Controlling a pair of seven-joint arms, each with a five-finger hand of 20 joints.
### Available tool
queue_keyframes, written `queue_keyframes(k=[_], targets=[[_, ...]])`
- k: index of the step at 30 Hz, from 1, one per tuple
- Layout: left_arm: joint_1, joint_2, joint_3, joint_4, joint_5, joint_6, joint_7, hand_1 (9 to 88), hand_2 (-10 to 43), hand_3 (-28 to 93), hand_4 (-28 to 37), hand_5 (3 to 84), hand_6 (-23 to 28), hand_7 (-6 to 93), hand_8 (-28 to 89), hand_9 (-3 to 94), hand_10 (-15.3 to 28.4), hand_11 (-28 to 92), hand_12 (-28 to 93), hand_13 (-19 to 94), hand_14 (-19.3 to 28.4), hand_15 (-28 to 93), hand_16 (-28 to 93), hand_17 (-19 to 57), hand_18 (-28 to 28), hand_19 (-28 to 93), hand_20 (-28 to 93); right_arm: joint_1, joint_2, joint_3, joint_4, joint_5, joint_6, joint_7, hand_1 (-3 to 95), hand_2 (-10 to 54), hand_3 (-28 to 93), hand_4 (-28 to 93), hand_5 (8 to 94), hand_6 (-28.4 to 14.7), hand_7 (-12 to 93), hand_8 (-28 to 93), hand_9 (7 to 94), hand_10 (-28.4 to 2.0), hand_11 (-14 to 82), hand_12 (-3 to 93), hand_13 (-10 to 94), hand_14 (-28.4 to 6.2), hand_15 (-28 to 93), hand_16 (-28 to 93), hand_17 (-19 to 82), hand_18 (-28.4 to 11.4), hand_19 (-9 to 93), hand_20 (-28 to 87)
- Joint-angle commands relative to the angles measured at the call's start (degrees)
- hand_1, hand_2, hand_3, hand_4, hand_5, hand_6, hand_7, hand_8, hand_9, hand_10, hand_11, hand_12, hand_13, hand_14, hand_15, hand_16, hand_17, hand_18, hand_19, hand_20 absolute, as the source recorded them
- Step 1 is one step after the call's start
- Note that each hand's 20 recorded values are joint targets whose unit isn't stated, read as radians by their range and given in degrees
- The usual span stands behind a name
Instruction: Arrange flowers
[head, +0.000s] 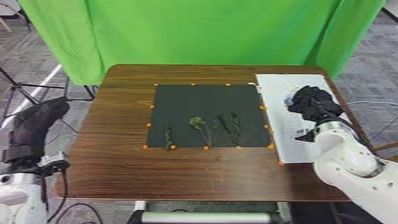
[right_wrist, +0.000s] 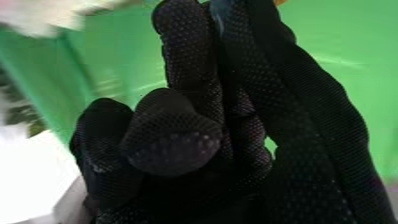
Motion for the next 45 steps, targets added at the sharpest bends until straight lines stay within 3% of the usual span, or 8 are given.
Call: queue_keyframes(k=[1,6,8,9,12,15,25,45], targets=[[5.21,-0.05,-4.34,-1.08,0.53,-1.46,-2.74,26.5,2.1,63,-23.8,45.9,5.3,19.4,-8,45.4,15.7,21,10,35,18.1,17,-4,8.1,10.4,7,12,20.17,-3.07,-13.07,-6.44,7.21,-5.28,-7.79,60.3,-9.5,54,-15,75.8,0.8,25,11,87.8,-10.9,11.6,37.9,88,-1.0,63,34,63,-12.0,93,57],[4.75,0.04,-3.91,-0.59,0.21,-0.83,-3.32,26.6,6.1,63,-24.8,46.2,5.2,19.1,-8,45.7,15.8,21,10,36,18.2,17,-4,8.1,10.5,7,12,29.09,-10.7,-22.43,-5.77,9.64,-7.2,-11.09,60.4,-9.5,54,-15,75.4,1.1,26,11,87.5,-10.8,11.0,38.0,88,-0.9,63,35,63,-11.8,93,57],[4.68,0.39,-2.97,-0.95,0.19,1.39,-4.23,26.3,8.8,64,-26.8,46.4,5.3,18.9,-7,46.0,15.8,21,10,36,18.3,17,-4,8.1,10.5,7,12,31.17,-13.84,-25.01,-4.94,9.59,-8.5,-12.32,60.3,-9.5,54,-15,75.3,1.3,26,11,87.5,-10.7,10.8,38.1,88,-0.8,63,35,62,-11.8,93,57],[4.08,0.73,-2.23,-0.83,0.31,2.61,-4.77,25.9,11.3,64,-27.3,46.6,5.1,19.1,-7,46.2,15.8,21,10,36,18.3,17,-4,8.1,10.5,7,12,31.94,-15.4,-26.28,-4.5,9.56,-8.47,-12.27,60.3,-9.5,54,-15,75.2,1.4,26,11,87.5,-10.7,10.8,38.1,88,-0.9,63,35,62,-11.8,93,57],[3.62,1.01,-1.38,-0.84,-0.06,3.03,-5.43,26.0,23.7,59,-28.2,47.6,4.5,19.3,-8,47.6,15.9,21,9,37,18.5,18,-5,8.3,10.3,8,12,33.71,-19.67,-29.68,-2.89,9.94,-9.81,-13.68,60.2,-9.5,55,-15,75.0,1.5,27,10,87.4,-10.6,10.6,38.4,88,-0.9,63,35,62,-11.7,93,57],[3.13,1.28,-0.8,-0.49,0.41,2.26,-5.8,27.7,30.3,56,-28.2,48.4,4.0,19.4,-8,48.6,16.1,22,9,37,18.6,19,-5,8.7,10.2,8,12,33.94,-23.29,-32.01,-1.6,9.69,-10.88,-14.66,60.0,-9.5,55,-15,74.9,1.5,27,10,87.5,-10.6,10.5,38.3,88,-0.9,63,35,62,-11.7,93,57],[1.5,1.12,1.32,0.22,0.73,1.01,-6.19,27.0,28.6,58,-28.3,48.7,4.0,20.0,-9,48.9,15.8,22,9,37,18.6,19,-6,8.7,9.9,9,12,33.62,-30.87,-36.93,3.29,5.5,-12.05,-15.68,59.8,-9.5,55,-16,74.6,2.0,28,9,87.4,-10.2,10.3,38.3,88,-0.8,63,35,62,-11.7,93,57],[0.56,2.61,1.48,-0.84,1.49,-0.19,-6.57,26.9,25.0,59,-28.3,48.4,4.2,19.9,-9,48.7,15.9,22,9,37,18.4,19,-6,8.4,9.8,9,12,40.19,-39.05,-42.6,12.81,-3.56,-15.53,-15.02,59.1,-9.5,56,-16,73.9,2.1,30,8,87.0,-9.9,9.7,38.5,88,-0.8,63,35,62,-11.8,93,57]])
